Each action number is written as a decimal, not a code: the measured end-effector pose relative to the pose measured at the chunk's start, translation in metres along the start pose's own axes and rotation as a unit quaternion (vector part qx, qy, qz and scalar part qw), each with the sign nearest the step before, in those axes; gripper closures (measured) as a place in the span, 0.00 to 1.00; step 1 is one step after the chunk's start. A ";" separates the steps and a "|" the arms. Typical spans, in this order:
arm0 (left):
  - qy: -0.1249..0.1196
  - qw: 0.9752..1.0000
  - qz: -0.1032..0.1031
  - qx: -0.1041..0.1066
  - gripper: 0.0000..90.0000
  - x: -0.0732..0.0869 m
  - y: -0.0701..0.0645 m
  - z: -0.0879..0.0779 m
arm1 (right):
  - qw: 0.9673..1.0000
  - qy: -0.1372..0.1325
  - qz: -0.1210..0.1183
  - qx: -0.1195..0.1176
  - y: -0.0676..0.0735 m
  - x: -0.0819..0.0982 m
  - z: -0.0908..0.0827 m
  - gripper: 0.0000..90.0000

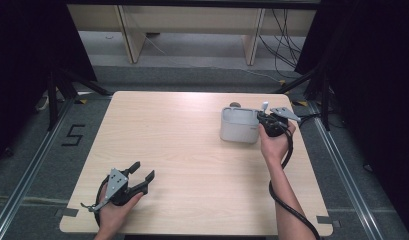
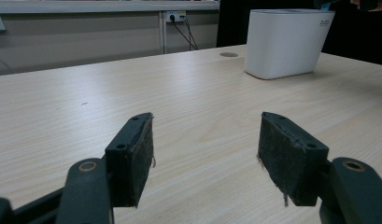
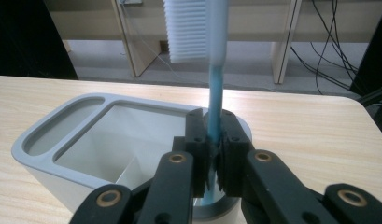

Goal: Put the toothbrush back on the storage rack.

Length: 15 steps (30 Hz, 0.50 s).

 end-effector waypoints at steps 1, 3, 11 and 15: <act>0.000 1.000 0.000 0.000 0.39 0.000 0.000 0.000 | 1.000 0.000 0.000 0.000 0.000 0.000 0.000 0.94; 0.000 1.000 0.000 0.000 0.39 0.000 0.000 0.000 | 1.000 0.005 0.000 0.008 0.000 0.002 0.000 0.94; 0.001 1.000 0.001 0.000 0.39 0.000 0.000 0.000 | 1.000 0.005 0.009 0.004 0.001 0.005 0.002 0.94; 0.001 1.000 0.001 0.000 0.39 0.000 0.000 0.000 | 1.000 0.007 0.012 0.001 0.001 0.005 0.002 0.94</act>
Point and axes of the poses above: each handheld gripper's, and its own axes: z roughly forward along the jaws, x roughly out of its underside, y roughly to its left, the point moved 3 cm from there along z, roughly forward along the jaws, and after that the axes turned 5 degrees about -x, right-handed, at the moved point
